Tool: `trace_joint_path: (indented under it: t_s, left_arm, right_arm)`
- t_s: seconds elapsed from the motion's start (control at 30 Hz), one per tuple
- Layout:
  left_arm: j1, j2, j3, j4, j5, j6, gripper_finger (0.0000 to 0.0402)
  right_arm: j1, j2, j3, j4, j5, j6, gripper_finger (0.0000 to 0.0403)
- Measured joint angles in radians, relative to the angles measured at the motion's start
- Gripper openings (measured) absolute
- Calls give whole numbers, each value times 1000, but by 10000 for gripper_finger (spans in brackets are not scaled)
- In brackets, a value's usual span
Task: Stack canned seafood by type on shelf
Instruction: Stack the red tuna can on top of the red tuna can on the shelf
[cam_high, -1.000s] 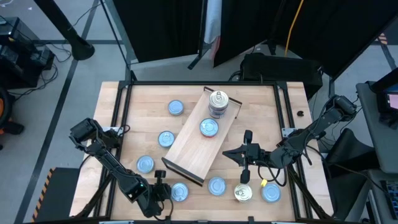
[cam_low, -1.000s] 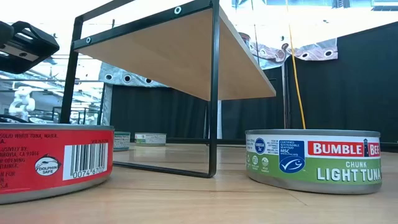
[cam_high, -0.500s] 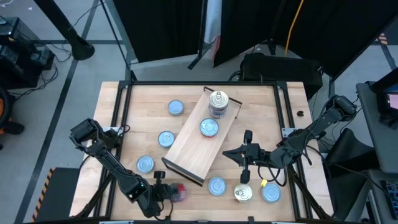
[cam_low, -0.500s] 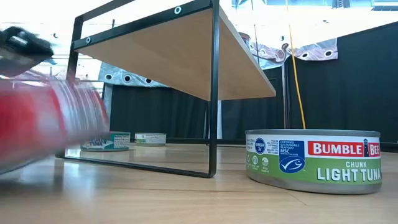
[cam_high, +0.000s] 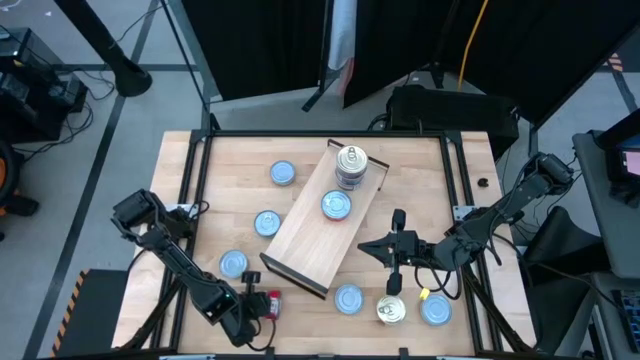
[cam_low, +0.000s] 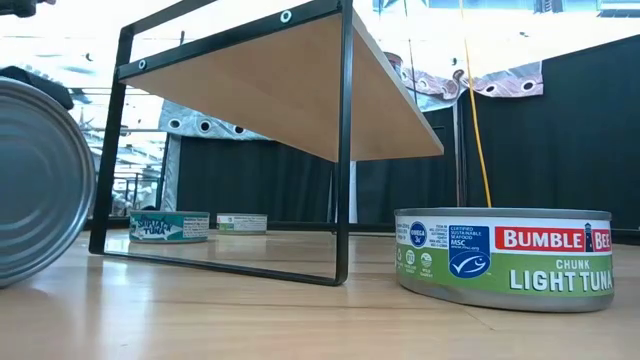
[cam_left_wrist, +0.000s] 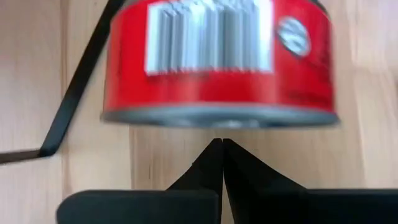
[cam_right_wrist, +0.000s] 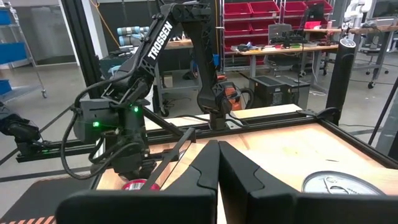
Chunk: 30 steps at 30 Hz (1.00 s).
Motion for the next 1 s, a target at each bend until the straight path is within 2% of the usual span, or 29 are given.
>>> trace_joint_path:
  t_s: [0.27, 0.37, 0.5, 0.6, 0.67, 0.77, 0.9, 1.0]
  left_arm:
    - [-18, -152, 2, -122, 103, 4, 14]
    - [-43, -225, 18, -186, 122, 55, 15]
    - [-57, -290, 57, -123, 127, 270, 15]
    - [-56, -281, 88, -42, 158, 472, 31]
    - [-48, -247, 115, -2, 178, 587, 61]
    - [-49, -183, 156, -26, 176, 770, 129]
    - [-57, -121, 201, -62, 112, 989, 237]
    - [-64, -75, 217, -77, 60, 1173, 304]
  right_arm:
    - [0, 0, 0, 0, 0, -1, 0]
    - [0, 0, 0, -1, 0, -1, 0]
    - [0, 0, 0, 0, 0, -2, 0]
    - [0, 0, 0, 2, 2, -8, 0]
    - [0, 0, 0, 3, 4, -9, 0]
    - [0, 0, 0, 3, 4, -9, 0]
    - [0, 0, 0, 2, 4, -9, 0]
    - [0, 0, 0, -1, 5, -18, 0]
